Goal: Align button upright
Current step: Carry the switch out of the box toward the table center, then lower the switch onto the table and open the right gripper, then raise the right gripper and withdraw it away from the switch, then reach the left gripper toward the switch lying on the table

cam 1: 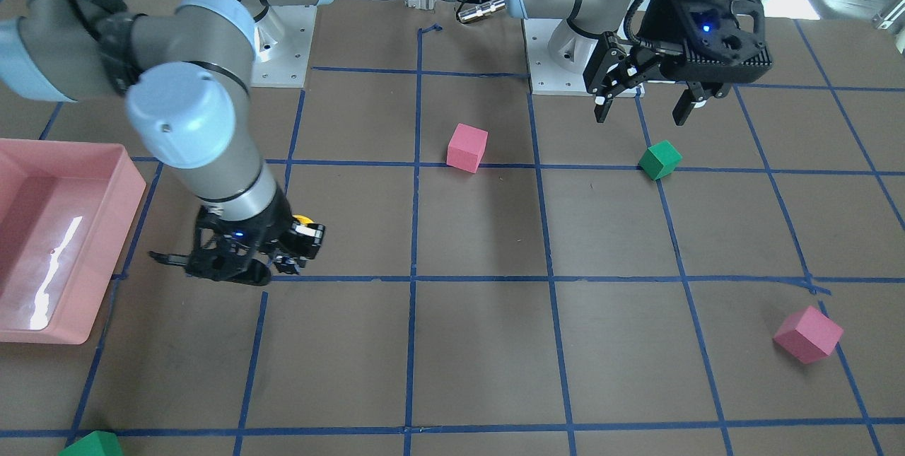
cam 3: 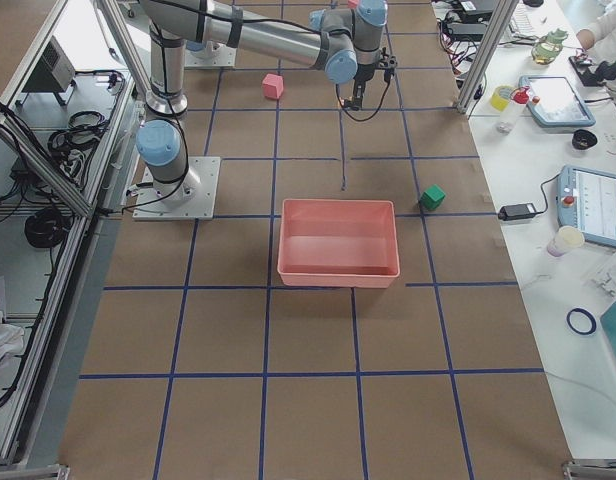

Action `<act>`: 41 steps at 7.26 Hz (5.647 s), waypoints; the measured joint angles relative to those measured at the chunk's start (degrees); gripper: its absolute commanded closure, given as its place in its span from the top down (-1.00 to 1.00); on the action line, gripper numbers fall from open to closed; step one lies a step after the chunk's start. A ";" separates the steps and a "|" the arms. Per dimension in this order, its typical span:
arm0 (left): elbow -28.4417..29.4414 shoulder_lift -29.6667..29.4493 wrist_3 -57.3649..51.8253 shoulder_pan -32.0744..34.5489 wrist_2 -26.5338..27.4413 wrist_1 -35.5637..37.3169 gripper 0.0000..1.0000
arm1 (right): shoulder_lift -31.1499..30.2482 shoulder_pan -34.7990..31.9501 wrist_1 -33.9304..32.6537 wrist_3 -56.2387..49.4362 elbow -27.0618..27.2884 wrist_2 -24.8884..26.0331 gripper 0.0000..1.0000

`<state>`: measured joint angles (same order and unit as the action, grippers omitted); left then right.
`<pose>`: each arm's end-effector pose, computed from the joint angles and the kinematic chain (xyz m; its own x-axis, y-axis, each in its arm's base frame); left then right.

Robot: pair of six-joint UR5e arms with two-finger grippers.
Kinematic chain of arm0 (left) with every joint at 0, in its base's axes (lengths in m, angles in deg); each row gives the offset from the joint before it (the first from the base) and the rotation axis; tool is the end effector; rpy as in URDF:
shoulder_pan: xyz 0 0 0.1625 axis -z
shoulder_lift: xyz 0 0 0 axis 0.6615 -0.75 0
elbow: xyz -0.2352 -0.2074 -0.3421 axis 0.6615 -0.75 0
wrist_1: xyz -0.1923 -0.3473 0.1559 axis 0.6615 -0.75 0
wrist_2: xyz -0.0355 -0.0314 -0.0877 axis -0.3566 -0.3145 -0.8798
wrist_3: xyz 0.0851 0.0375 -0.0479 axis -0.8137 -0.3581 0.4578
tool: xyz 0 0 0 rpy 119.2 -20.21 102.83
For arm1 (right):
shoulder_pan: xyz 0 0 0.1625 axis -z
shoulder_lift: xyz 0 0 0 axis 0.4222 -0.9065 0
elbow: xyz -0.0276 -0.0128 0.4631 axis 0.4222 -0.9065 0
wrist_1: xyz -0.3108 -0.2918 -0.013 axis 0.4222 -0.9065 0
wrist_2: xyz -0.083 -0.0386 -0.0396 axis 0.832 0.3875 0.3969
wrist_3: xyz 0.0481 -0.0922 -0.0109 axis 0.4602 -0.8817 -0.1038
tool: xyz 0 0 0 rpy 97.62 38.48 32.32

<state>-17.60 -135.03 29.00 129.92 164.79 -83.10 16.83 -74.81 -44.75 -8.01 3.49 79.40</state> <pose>-0.1196 -0.4970 0.5658 -0.9999 0.0106 -0.0114 0.0117 0.9947 -0.1021 0.2474 -0.6069 0.3417 -0.9823 0.1721 -0.0735 0.1720 0.9851 0.0070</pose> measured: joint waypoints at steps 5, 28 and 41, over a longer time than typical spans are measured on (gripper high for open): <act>0.00 -0.05 -0.03 0.00 -0.05 0.00 1.00 | 10.97 -11.25 -13.68 9.27 -0.71 -0.18 -1.00; 0.01 -0.22 1.64 0.11 -0.07 -0.09 1.00 | -18.48 7.15 24.22 -22.59 -6.41 6.63 0.60; -1.80 -0.61 3.00 0.79 -0.15 0.94 1.00 | -18.48 7.07 28.68 -22.11 -9.15 4.22 1.00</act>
<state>-19.40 -135.64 32.00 130.71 164.64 -82.16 -1.65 -67.75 -16.07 -30.12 -5.66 83.62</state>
